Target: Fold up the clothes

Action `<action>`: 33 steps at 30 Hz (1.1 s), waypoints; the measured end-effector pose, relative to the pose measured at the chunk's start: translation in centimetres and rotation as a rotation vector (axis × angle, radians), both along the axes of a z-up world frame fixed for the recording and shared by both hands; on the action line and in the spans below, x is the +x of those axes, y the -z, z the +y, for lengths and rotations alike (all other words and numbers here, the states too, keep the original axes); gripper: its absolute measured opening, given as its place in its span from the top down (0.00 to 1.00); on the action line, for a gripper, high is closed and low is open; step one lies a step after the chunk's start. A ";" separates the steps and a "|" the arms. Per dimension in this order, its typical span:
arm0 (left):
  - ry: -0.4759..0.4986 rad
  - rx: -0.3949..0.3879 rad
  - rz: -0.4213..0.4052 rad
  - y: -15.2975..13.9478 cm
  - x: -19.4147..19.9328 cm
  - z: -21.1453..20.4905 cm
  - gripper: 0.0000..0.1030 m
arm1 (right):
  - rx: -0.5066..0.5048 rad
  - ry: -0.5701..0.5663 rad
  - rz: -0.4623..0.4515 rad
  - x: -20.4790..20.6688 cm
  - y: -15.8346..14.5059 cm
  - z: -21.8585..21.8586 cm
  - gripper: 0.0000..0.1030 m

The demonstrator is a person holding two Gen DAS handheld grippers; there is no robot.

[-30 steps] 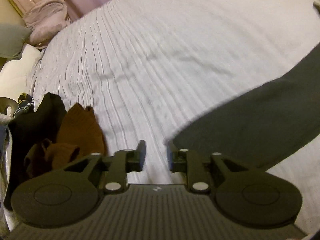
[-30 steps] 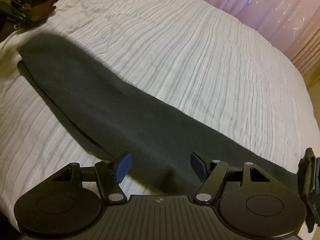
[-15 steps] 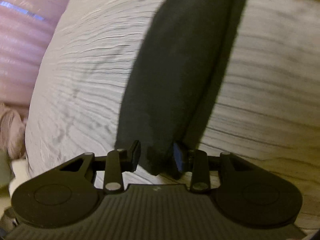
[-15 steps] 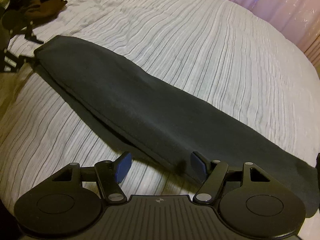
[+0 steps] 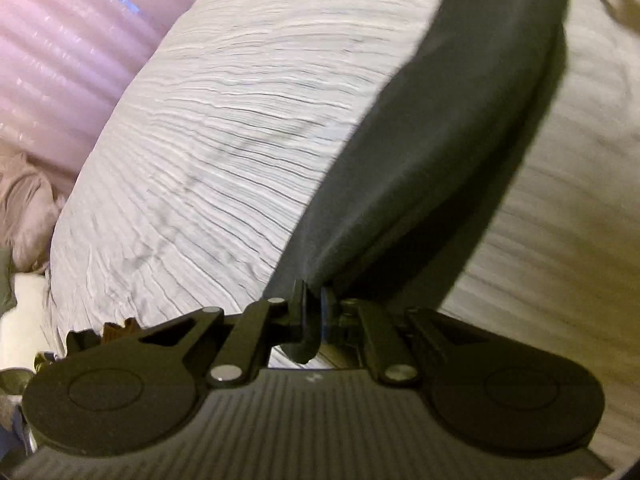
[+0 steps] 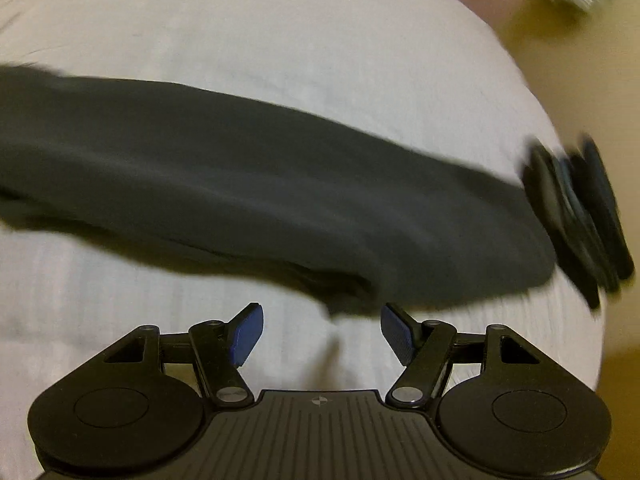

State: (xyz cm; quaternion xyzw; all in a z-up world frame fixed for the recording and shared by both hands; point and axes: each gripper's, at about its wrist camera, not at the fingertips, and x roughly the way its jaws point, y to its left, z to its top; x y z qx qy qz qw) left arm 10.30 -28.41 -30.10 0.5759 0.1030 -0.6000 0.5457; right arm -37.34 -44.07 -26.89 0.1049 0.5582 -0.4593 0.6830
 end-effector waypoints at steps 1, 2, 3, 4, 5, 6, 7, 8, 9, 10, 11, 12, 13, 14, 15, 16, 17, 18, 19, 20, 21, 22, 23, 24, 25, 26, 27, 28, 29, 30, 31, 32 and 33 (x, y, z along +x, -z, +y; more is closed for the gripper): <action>-0.002 0.002 -0.002 -0.2 0.0 -0.4 0.95 | -0.004 0.032 -0.020 -0.8 0.5 -0.7 0.34; -0.002 0.009 -0.007 -0.3 0.0 -0.8 0.95 | -0.012 0.048 -0.040 -1.3 0.8 -1.1 0.34; 0.000 0.018 -0.014 -0.4 -0.1 -1.3 0.95 | -0.023 0.061 -0.058 -1.7 1.1 -1.6 0.34; 0.002 0.027 -0.021 -0.3 -0.1 -1.6 0.95 | -0.043 0.061 -0.070 -1.8 1.4 -2.1 0.34; 0.005 0.036 -0.029 -0.3 -0.1 -1.9 0.95 | -0.062 0.061 -0.082 -2.0 1.6 -2.5 0.34; 0.007 0.046 -0.035 -0.2 -0.2 -2.2 0.95 | -0.082 0.061 -0.093 -2.1 1.8 -3.0 0.34; 0.011 0.058 -0.043 -0.1 -0.3 -2.3 0.95 | -0.101 0.065 -0.109 -2.2 2.1 -3.4 0.34; 0.018 0.071 -0.055 0.0 -0.5 -2.3 0.95 | -0.117 0.081 -0.140 -2.6 2.3 -3.8 0.33; 0.027 0.084 -0.067 0.2 -0.7 -2.3 0.95 | -0.134 0.090 -0.160 -3.0 2.3 -4.2 0.27; 0.038 0.098 -0.078 0.4 -0.9 -2.3 0.95 | -0.157 0.096 -0.174 -3.2 2.3 -4.7 0.23; 0.048 0.111 -0.090 0.7 -1.1 -2.2 0.95 | -0.176 0.099 -0.189 -3.4 2.3 -5.0 0.21; 0.059 0.125 -0.101 0.9 -1.3 -2.1 0.95 | -0.177 0.093 -0.186 -3.5 2.1 -5.0 0.21; 0.065 0.136 -0.110 1.1 -1.4 -2.0 0.95 | -0.184 0.090 -0.164 -3.8 1.9 -5.0 0.21; 0.068 0.147 -0.115 1.1 -1.5 -1.9 0.95 | -0.192 0.086 -0.142 -4.1 1.7 -5.0 0.21; 0.068 0.154 -0.118 1.1 -1.6 -1.7 0.95 | -0.199 0.087 -0.120 -4.5 1.4 -4.9 0.21; 0.066 0.159 -0.119 1.1 -1.8 -1.5 0.95 | -0.206 0.106 -0.098 -5.5 1.0 -4.5 0.21; 0.066 0.164 -0.119 1.0 -1.9 -1.3 0.95 | -0.213 0.127 -0.073 -6.4 0.6 -4.2 0.21; 0.070 0.169 -0.119 1.0 -2.1 -1.1 0.95 | -0.214 0.155 -0.047 -7.4 0.4 -3.9 0.21; 0.073 0.173 -0.120 0.9 -2.2 -0.9 0.95 | -0.187 0.171 -0.039 -8.4 0.4 -3.5 0.21; 0.078 0.179 -0.123 1.0 -2.4 -0.7 0.95 | -0.162 0.184 -0.032 -9.2 0.3 -3.1 0.21; 0.085 0.186 -0.128 1.2 -2.5 -0.6 0.95 | -0.148 0.182 -0.026 -9.6 0.2 -2.6 0.21; 0.088 0.192 -0.132 1.4 -2.6 -0.5 0.95 | -0.142 0.172 -0.014 -9.7 0.2 -2.0 0.21; 0.087 0.199 -0.134 1.7 -2.7 -0.4 0.95 | -0.138 0.170 -0.009 -9.6 0.2 -1.7 0.21; 0.088 0.205 -0.137 2.0 -2.7 -0.4 0.95 | -0.133 0.168 -0.004 -9.5 0.2 -1.4 0.21; 0.090 0.210 -0.141 2.2 -2.8 -0.3 0.95 | -0.130 0.169 -0.003 -9.5 0.2 -1.1 0.21; 0.091 0.215 -0.143 2.5 -2.9 -0.2 0.95 | -0.128 0.181 -0.013 -9.6 0.1 -1.0 0.21; 0.094 0.221 -0.146 2.7 -2.9 -0.1 0.95 | -0.125 0.191 -0.022 -9.7 0.0 -1.0 0.21; 0.098 0.229 -0.149 3.0 -3.0 0.0 0.95 | -0.118 0.188 -0.021 -9.5 0.1 -1.3 0.21; 0.104 0.234 -0.153 3.2 -3.1 0.2 0.95 | -0.119 0.179 -0.018 -9.5 0.0 -1.2 0.21; 0.112 0.238 -0.157 3.3 -3.2 0.5 0.95 | -0.118 0.172 -0.018 -9.4 -0.1 -1.2 0.21; 0.114 0.239 -0.159 3.5 -3.3 0.7 0.94 | -0.112 0.170 -0.019 -9.6 -0.2 -1.3 0.21; 0.111 0.240 -0.159 3.6 -3.4 0.8 0.94 | -0.105 0.171 -0.019 -9.8 -0.3 -1.3 0.21; 0.107 0.239 -0.158 3.6 -3.5 1.0 0.93 | -0.097 0.173 -0.020 -9.9 -0.5 -1.2 0.21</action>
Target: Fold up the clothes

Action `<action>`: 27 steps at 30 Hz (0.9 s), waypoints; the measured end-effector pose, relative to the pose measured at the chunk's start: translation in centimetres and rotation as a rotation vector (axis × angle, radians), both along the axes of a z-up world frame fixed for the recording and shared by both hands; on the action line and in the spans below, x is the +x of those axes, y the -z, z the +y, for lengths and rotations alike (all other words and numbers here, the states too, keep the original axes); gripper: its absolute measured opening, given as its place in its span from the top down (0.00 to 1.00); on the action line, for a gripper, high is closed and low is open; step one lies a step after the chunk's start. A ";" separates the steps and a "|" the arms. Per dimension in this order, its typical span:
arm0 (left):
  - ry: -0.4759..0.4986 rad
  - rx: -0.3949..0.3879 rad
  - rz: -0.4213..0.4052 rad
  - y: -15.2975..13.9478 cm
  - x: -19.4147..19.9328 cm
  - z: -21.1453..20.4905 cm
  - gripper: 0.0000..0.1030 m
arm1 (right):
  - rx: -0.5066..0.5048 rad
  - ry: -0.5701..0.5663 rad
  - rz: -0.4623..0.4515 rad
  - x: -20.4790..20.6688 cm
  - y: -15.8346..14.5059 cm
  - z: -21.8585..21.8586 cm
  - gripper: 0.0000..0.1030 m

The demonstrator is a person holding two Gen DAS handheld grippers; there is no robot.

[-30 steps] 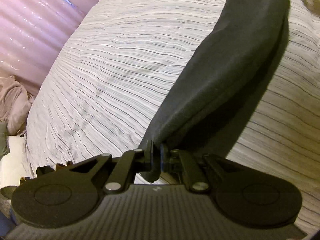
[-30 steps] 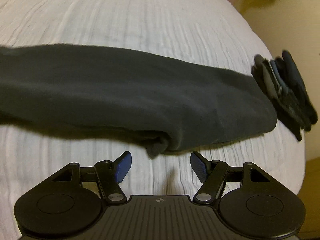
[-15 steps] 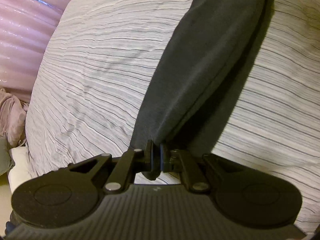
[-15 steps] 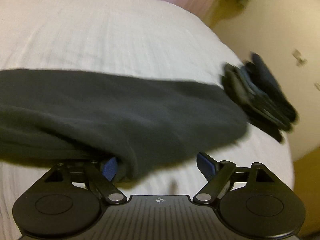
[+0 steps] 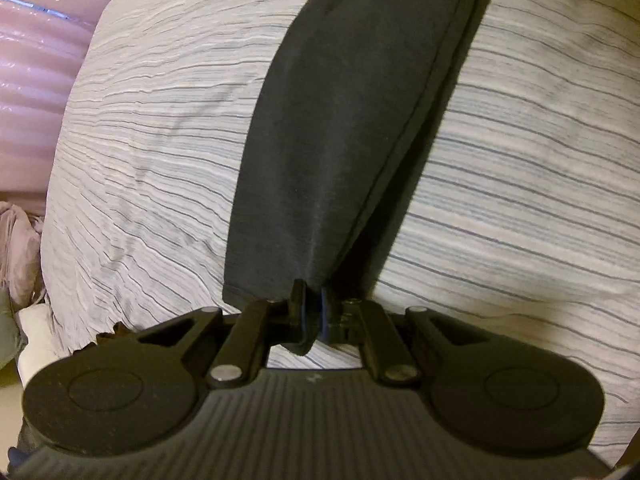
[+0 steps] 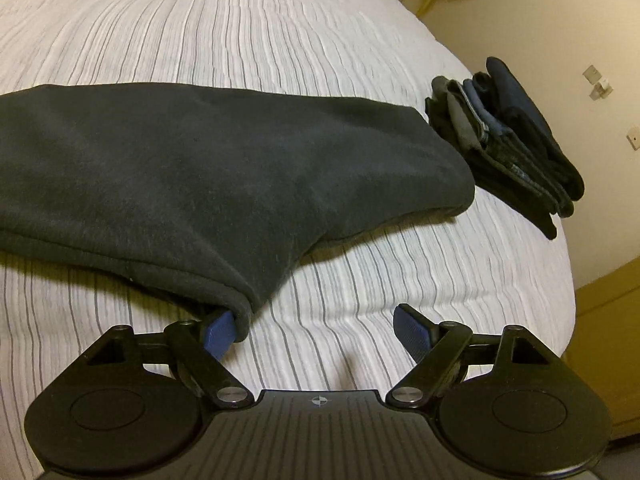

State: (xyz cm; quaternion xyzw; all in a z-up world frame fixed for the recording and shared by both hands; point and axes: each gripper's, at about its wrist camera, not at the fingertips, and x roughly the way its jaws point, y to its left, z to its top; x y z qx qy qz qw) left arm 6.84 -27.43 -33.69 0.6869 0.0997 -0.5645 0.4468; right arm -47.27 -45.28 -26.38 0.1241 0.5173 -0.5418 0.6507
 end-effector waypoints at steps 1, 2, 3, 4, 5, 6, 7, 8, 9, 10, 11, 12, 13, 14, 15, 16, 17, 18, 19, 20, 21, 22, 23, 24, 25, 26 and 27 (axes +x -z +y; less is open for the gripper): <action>-0.008 -0.001 0.001 0.0 0.1 0.2 0.92 | 0.008 0.003 -0.007 0.0 -0.2 0.2 0.21; -0.020 0.001 0.003 0.1 0.3 0.3 0.92 | 0.016 0.005 -0.009 0.0 -0.5 0.3 0.21; -0.034 0.004 0.007 0.2 0.5 0.5 0.90 | 0.023 0.004 0.005 0.2 -0.7 0.7 0.21; -0.044 0.002 0.010 0.1 0.8 0.9 0.88 | 0.028 0.007 0.024 0.4 -0.8 1.0 0.21; -0.053 -0.003 0.012 0.0 1.0 1.3 0.87 | 0.034 0.009 0.039 0.6 -0.9 1.3 0.21; -0.061 -0.008 0.014 0.0 1.2 1.6 0.87 | 0.043 0.005 0.033 0.7 -1.0 1.5 0.21; -0.069 -0.015 0.017 -0.1 1.4 2.0 0.87 | 0.050 -0.001 0.029 0.8 -1.2 1.7 0.21; -0.078 -0.023 0.021 -0.1 1.6 2.3 0.87 | 0.050 -0.018 0.028 1.2 -1.4 2.0 0.21; -0.087 -0.031 0.025 -0.2 1.8 2.6 0.87 | 0.048 -0.042 0.024 1.8 -1.6 2.3 0.21; -0.095 -0.042 0.029 -0.2 1.9 2.9 0.86 | 0.046 -0.072 0.014 2.6 -1.9 2.5 0.21; -0.103 -0.055 0.034 -0.2 1.9 3.1 0.84 | 0.045 -0.108 0.001 3.7 -2.2 2.8 0.21; -0.102 -0.068 0.038 -0.1 1.9 3.2 0.82 | 0.046 -0.145 -0.008 4.8 -2.3 3.1 0.21; -0.096 -0.081 0.040 0.0 1.8 3.2 0.82 | 0.050 -0.187 -0.023 6.2 -2.4 3.4 0.21; -0.074 -0.096 0.032 0.3 1.6 3.3 0.82 | 0.054 -0.229 -0.038 7.7 -2.5 3.8 0.21; -0.040 -0.112 0.015 0.6 1.2 3.6 0.81 | 0.058 -0.268 -0.053 9.2 -2.5 4.2 0.21; 0.008 -0.124 -0.005 1.1 0.9 3.8 0.79 | 0.062 -0.308 -0.068 10.8 -2.5 4.6 0.21; 0.048 -0.129 -0.020 1.6 0.6 3.9 0.78 | 0.066 -0.349 -0.082 12.3 -2.4 5.0 0.21; 0.076 -0.133 -0.029 2.1 0.4 3.9 0.78 | 0.073 -0.400 -0.094 13.7 -2.4 5.6 0.21; 0.088 -0.133 -0.030 2.5 0.4 3.9 0.78 | 0.086 -0.465 -0.108 15.2 -2.2 6.3 0.21; 0.088 -0.133 -0.025 2.7 0.5 3.7 0.78 | 0.094 -0.529 -0.105 16.6 -2.0 7.1 0.21; 0.089 -0.132 -0.020 2.9 0.6 3.6 0.78 | 0.103 -0.593 -0.102 17.9 -1.8 7.9 0.21; 0.090 -0.131 -0.015 3.1 0.7 3.5 0.92 | 0.112 -0.655 -0.099 19.2 -1.5 8.7 0.21; 0.090 -0.130 -0.010 3.3 0.8 3.4 0.95 | 0.118 -0.703 -0.094 20.3 -1.3 9.3 0.21; 0.082 -0.137 0.000 3.1 1.0 3.5 0.95 | 0.122 -0.729 -0.084 20.9 -1.1 9.6 0.21; 0.066 -0.151 0.015 2.4 1.1 3.9 0.95 | 0.126 -0.746 -0.073 21.4 -1.0 9.9 0.21; 0.053 -0.167 0.028 1.8 1.2 4.3 0.95 | 0.129 -0.753 -0.072 21.7 -1.2 9.9 0.21; 0.049 -0.172 0.034 1.6 1.3 4.5 0.95 | 0.132 -0.758 -0.073 21.9 -1.3 10.0 0.21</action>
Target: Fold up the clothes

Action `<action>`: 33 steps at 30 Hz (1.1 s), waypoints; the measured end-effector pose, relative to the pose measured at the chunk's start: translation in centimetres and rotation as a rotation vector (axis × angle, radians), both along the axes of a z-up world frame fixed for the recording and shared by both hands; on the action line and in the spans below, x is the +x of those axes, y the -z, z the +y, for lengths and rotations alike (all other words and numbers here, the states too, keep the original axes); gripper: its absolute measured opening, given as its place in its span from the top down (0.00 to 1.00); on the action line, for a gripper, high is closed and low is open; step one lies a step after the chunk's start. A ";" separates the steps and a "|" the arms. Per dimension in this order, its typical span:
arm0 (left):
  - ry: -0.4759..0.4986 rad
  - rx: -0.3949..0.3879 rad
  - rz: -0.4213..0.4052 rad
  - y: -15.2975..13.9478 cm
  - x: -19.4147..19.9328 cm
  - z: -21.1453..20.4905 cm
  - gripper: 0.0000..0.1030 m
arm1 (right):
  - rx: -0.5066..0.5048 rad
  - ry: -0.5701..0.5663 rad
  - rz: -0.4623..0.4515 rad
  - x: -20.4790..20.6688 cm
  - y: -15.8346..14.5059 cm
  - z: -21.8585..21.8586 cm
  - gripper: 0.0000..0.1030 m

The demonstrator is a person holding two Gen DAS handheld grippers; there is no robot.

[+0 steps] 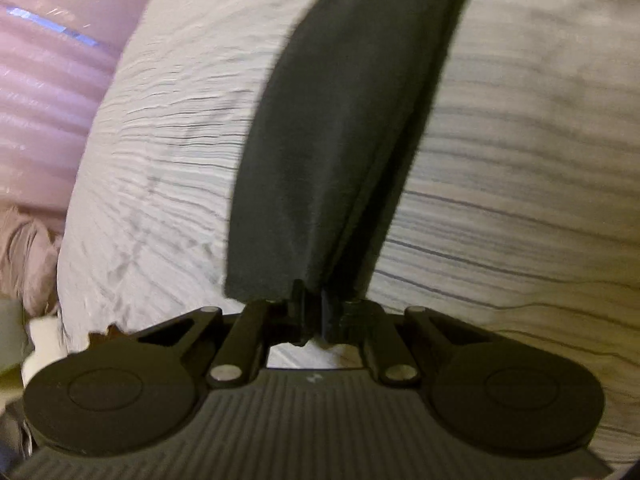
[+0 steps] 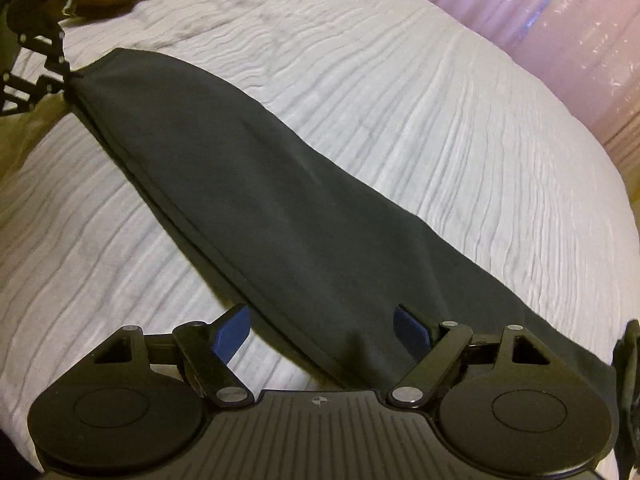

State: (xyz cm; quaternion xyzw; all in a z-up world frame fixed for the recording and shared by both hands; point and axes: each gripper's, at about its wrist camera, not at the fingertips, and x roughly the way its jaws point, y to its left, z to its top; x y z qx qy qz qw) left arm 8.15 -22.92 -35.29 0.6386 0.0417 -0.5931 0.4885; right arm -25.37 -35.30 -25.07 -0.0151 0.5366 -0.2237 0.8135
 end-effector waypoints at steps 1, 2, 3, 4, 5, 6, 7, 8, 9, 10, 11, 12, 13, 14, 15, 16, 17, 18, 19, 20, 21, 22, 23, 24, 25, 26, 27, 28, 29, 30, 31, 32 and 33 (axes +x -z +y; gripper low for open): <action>0.002 0.005 0.002 0.2 0.1 0.1 0.95 | 0.003 0.003 -0.004 0.0 -0.2 -0.1 0.21; 0.003 0.010 0.004 0.4 0.2 0.2 0.95 | 0.008 0.007 0.000 0.1 -0.1 -0.2 0.21; 0.007 0.021 0.005 0.8 0.2 0.0 0.95 | 0.014 0.011 0.004 0.2 0.0 -0.3 0.21; 0.015 0.033 0.003 1.3 0.2 -0.3 0.95 | 0.020 0.013 0.009 0.3 0.1 -0.4 0.21; 0.026 0.045 -0.002 1.8 0.2 -0.5 0.95 | 0.030 0.015 0.014 0.5 0.2 -0.1 0.21; 0.038 0.058 -0.007 2.1 0.3 -0.6 0.94 | 0.038 0.017 0.019 0.6 0.3 0.2 0.21; 0.050 0.070 -0.013 2.5 0.3 -0.8 0.93 | 0.042 0.019 0.021 0.9 0.2 0.3 0.21; 0.062 0.077 -0.019 2.7 0.3 -0.7 0.93 | 0.046 0.022 0.022 1.0 0.1 0.3 0.21; 0.066 0.078 -0.022 2.6 0.4 -0.5 0.92 | 0.051 0.027 0.023 1.1 -0.1 0.1 0.21; 0.066 0.080 -0.025 2.4 0.5 -0.3 0.90 | 0.054 0.034 0.025 1.1 -0.3 0.0 0.21; 0.052 0.081 -0.018 2.0 0.6 -0.1 0.89 | 0.053 0.046 0.029 1.1 -0.4 -0.1 0.21; 0.027 0.083 -0.005 1.5 0.7 0.0 0.86 | 0.056 0.058 0.034 0.9 -0.5 -0.1 0.21; 0.002 0.084 0.007 1.0 0.8 0.2 0.85 | 0.062 0.076 0.041 0.8 -0.6 -0.3 0.21; -0.038 0.087 0.025 0.4 1.0 0.2 0.84 | 0.069 0.094 0.049 0.7 -0.7 -0.5 0.21; -0.090 0.091 0.045 -0.2 1.3 0.0 0.84 | 0.075 0.111 0.058 0.6 -0.8 -0.7 0.21; -0.150 0.092 0.074 -0.9 1.6 -0.1 0.82 | 0.079 0.128 0.073 0.7 -0.8 -0.9 0.21; -0.216 0.091 0.108 -1.6 1.9 -0.2 0.81 | 0.087 0.144 0.094 0.8 -0.9 -1.1 0.21; -0.272 0.087 0.136 -2.2 2.1 -0.2 0.77 | 0.099 0.163 0.109 0.9 -0.9 -1.3 0.21; -0.320 0.081 0.160 -2.8 2.3 -0.2 0.74 | 0.112 0.180 0.122 1.0 -1.0 -1.5 0.21; -0.364 0.075 0.184 -3.4 2.3 0.0 0.74 | 0.131 0.194 0.127 1.0 -1.0 -1.6 0.21; -0.399 0.073 0.201 -3.9 2.2 0.2 0.73 | 0.151 0.208 0.132 1.0 -1.0 -1.8 0.21; -0.429 0.074 0.214 -4.3 2.1 0.3 0.70 | 0.170 0.222 0.137 1.1 -1.0 -2.0 0.21; -0.451 0.074 0.219 -4.7 1.8 0.4 0.68 | 0.189 0.236 0.142 1.1 -1.0 -2.2 0.21; -0.468 0.074 0.220 -5.1 1.4 0.6 0.64 | 0.206 0.247 0.146 1.1 -1.0 -2.3 0.21; -0.484 0.074 0.220 -5.5 1.0 0.8 0.62 | 0.211 0.246 0.144 1.1 -1.1 -2.3 0.21; -0.497 0.075 0.215 -5.9 0.4 1.2 0.60 | 0.214 0.242 0.138 1.1 -1.3 -2.3 0.21; -0.506 0.079 0.208 -6.2 -0.1 1.5 0.56 | 0.216 0.237 0.132 1.1 -1.4 -2.3 0.21; -0.515 0.082 0.203 -6.5 -0.5 1.7 0.52 | 0.220 0.232 0.127 1.0 -1.6 -2.2 0.21; -0.524 0.086 0.201 -6.8 -1.1 2.0 0.49 | 0.230 0.227 0.123 1.0 -1.6 -2.3 0.21; -0.527 0.092 0.198 -7.0 -1.5 2.2 0.43 | 0.237 0.221 0.117 0.9 -1.7 -2.2 0.21; -0.529 0.097 0.193 -7.0 -1.9 2.3 0.38 | 0.243 0.216 0.110 0.8 -1.8 -2.2 0.21; -0.530 0.103 0.188 -7.0 -2.2 2.4 0.37 | 0.242 0.212 0.105 0.6 -2.0 -2.2 0.21; -0.529 0.107 0.183 -7.0 -2.5 2.4 0.36 | 0.243 0.209 0.098 0.5 -2.2 -2.2 0.21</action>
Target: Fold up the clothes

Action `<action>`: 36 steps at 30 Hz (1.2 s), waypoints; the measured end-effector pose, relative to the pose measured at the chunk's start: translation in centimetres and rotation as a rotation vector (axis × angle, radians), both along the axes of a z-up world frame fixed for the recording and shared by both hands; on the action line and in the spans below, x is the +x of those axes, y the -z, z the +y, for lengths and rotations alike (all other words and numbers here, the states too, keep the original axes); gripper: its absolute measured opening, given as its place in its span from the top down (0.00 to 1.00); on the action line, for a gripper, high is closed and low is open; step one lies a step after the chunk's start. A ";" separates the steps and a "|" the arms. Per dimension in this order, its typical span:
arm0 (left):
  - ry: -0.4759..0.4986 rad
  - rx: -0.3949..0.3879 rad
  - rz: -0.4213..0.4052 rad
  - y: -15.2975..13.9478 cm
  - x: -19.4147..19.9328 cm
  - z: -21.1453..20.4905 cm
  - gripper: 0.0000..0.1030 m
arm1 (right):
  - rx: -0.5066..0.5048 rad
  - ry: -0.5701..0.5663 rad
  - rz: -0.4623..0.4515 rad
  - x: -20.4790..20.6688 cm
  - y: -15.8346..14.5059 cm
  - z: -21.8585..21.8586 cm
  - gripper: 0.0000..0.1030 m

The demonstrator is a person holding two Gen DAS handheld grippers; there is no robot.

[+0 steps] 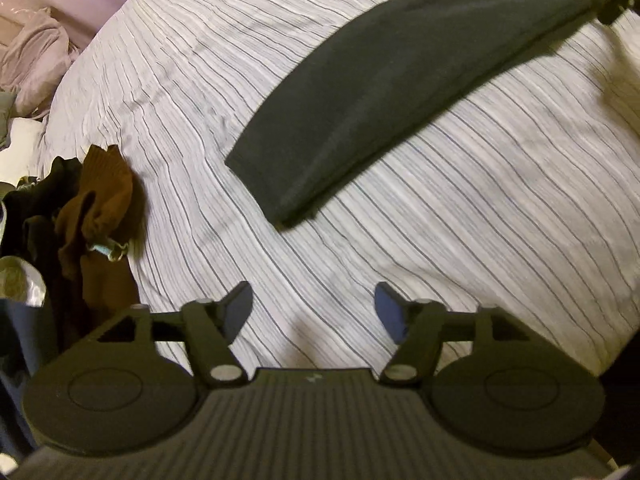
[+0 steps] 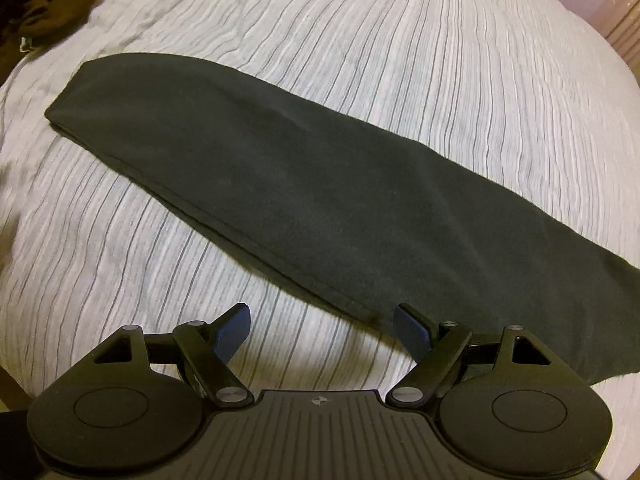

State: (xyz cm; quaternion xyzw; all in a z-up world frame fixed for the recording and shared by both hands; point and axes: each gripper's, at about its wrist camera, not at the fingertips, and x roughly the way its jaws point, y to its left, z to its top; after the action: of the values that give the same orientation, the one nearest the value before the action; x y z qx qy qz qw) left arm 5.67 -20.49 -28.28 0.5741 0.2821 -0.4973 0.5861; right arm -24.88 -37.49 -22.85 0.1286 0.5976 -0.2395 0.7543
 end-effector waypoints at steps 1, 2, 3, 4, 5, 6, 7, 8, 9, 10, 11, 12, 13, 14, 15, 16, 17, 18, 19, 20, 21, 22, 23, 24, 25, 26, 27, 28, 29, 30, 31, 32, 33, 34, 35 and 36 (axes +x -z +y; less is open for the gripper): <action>0.003 0.003 -0.004 -0.1 -0.3 0.1 0.34 | 0.005 0.000 -0.011 -0.1 -0.2 0.0 0.21; 0.005 0.003 -0.009 -0.2 -0.6 0.2 0.33 | 0.006 -0.003 -0.018 -0.3 -0.2 0.1 0.21; 0.005 0.001 -0.014 -0.5 -1.0 0.3 0.30 | 0.006 -0.006 -0.024 -0.4 -0.2 0.2 0.21; 0.005 -0.004 -0.018 -0.7 -1.3 0.4 0.26 | 0.006 -0.011 -0.027 -0.5 -0.3 0.3 0.21; 0.005 -0.009 -0.021 -1.0 -1.6 0.5 0.24 | 0.007 -0.015 -0.032 -0.7 -0.4 0.4 0.21; 0.004 -0.015 -0.025 -1.2 -1.8 0.6 0.20 | 0.008 -0.018 -0.038 -0.8 -0.5 0.5 0.21; 0.003 -0.021 -0.028 -1.4 -2.0 0.8 0.18 | 0.009 -0.022 -0.043 -1.0 -0.6 0.6 0.21; 0.002 -0.026 -0.030 -1.6 -2.1 1.0 0.17 | 0.010 -0.027 -0.047 -1.1 -0.5 0.7 0.21; 0.003 -0.033 -0.034 -1.7 -2.2 1.2 0.17 | 0.008 -0.035 -0.052 -1.1 -0.5 0.9 0.21; 0.009 -0.045 -0.049 -1.8 -2.2 1.5 0.17 | 0.001 -0.046 -0.058 -1.1 -0.4 1.2 0.21; 0.014 -0.059 -0.071 -1.9 -2.2 1.9 0.17 | -0.019 -0.064 -0.062 -0.9 -0.4 1.6 0.21; 0.022 -0.072 -0.085 -2.0 -2.1 2.2 0.17 | -0.044 -0.094 -0.068 -0.4 -0.5 2.3 0.21; 0.031 -0.086 -0.091 -2.1 -2.0 2.6 0.17 | -0.069 -0.123 -0.073 0.0 -0.6 2.9 0.21; 0.043 -0.095 -0.093 -2.1 -1.7 3.0 0.17 | -0.095 -0.152 -0.079 0.5 -0.7 3.6 0.21; 0.055 -0.096 -0.089 -2.0 -1.4 3.2 0.17 | -0.118 -0.182 -0.087 1.0 -0.8 4.3 0.21; 0.067 -0.092 -0.084 -1.9 -1.0 3.5 0.17 | -0.136 -0.216 -0.106 1.7 -0.9 5.1 0.21; 0.079 -0.088 -0.079 -1.7 -0.6 3.7 0.17 | -0.150 -0.254 -0.126 2.6 -1.0 6.2 0.21; 0.093 -0.085 -0.071 -1.5 -0.3 3.9 0.17 | -0.166 -0.297 -0.144 3.7 -1.0 7.3 0.21; 0.114 -0.082 -0.065 -1.3 0.2 4.1 0.17 | -0.194 -0.341 -0.157 4.9 -0.7 8.6 0.21; 0.138 -0.079 -0.061 -0.9 0.7 4.2 0.17 | -0.221 -0.385 -0.170 6.1 -0.4 9.8 0.21; 0.164 -0.074 -0.060 -0.6 1.2 4.4 0.17 | -0.247 -0.428 -0.183 7.4 -0.1 11.1 0.21; 0.196 -0.068 -0.061 -0.2 1.7 4.5 0.17 | -0.261 -0.462 -0.192 8.7 0.6 12.1 0.21; 0.239 -0.061 -0.063 0.2 2.3 4.7 0.17 | -0.271 -0.489 -0.200 10.2 1.4 13.2 0.21; 0.282 -0.058 -0.067 0.6 2.8 4.9 0.17 | -0.280 -0.517 -0.208 11.6 2.1 14.3 0.25; 0.325 -0.063 -0.073 1.0 3.3 5.1 0.17 | -0.289 -0.545 -0.216 13.0 2.9 15.3 0.32; 0.369 -0.071 -0.077 1.4 3.8 5.3 0.17 | -0.297 -0.576 -0.219 14.5 3.7 16.1 0.42; 0.400 -0.076 -0.080 1.8 4.4 5.3 0.17 | -0.308 -0.608 -0.223 15.9 4.6 16.8 0.43; 0.420 -0.081 -0.084 2.2 5.0 5.4 0.17 | -0.332 -0.640 -0.225 17.2 5.6 17.6 0.43; 0.440 -0.087 -0.087 2.6 5.6 5.4 0.17 | -0.356 -0.672 -0.226 18.5 6.5 18.3 0.43; 0.445 -0.093 -0.085 2.8 6.2 5.4 0.17 | -0.379 -0.704 -0.222 19.5 7.3 18.8 0.43; 0.438 -0.102 -0.080 3.0 6.8 5.3 0.17 | -0.407 -0.741 -0.218 20.5 8.2 19.4 0.43; 0.426 -0.109 -0.071 3.2 7.3 5.2 0.17 | -0.432 -0.773 -0.215 21.4 9.1 19.8 0.43; 0.410 -0.116 -0.061 3.3 7.8 5.1 0.17 | -0.456 -0.803 -0.209 22.1 10.0 20.2 0.43; 0.395 -0.121 -0.053 3.4 8.1 5.0 0.17 | -0.475 -0.830 -0.198 22.7 10.8 20.3 0.43; 0.386 -0.125 -0.047 3.4 8.3 5.0 0.17 | -0.494 -0.855 -0.186 23.3 11.7 20.5 0.43; 0.381 -0.127 -0.043 3.5 8.4 5.0 0.17 | -0.515 -0.873 -0.174 23.6 12.5 20.5 0.43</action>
State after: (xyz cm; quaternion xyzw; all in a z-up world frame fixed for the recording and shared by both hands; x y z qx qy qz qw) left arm 14.11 -15.51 -31.76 0.5894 0.1236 -0.6035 0.5226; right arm -1.24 -17.04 -35.32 -0.3032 0.4525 -0.0303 0.8381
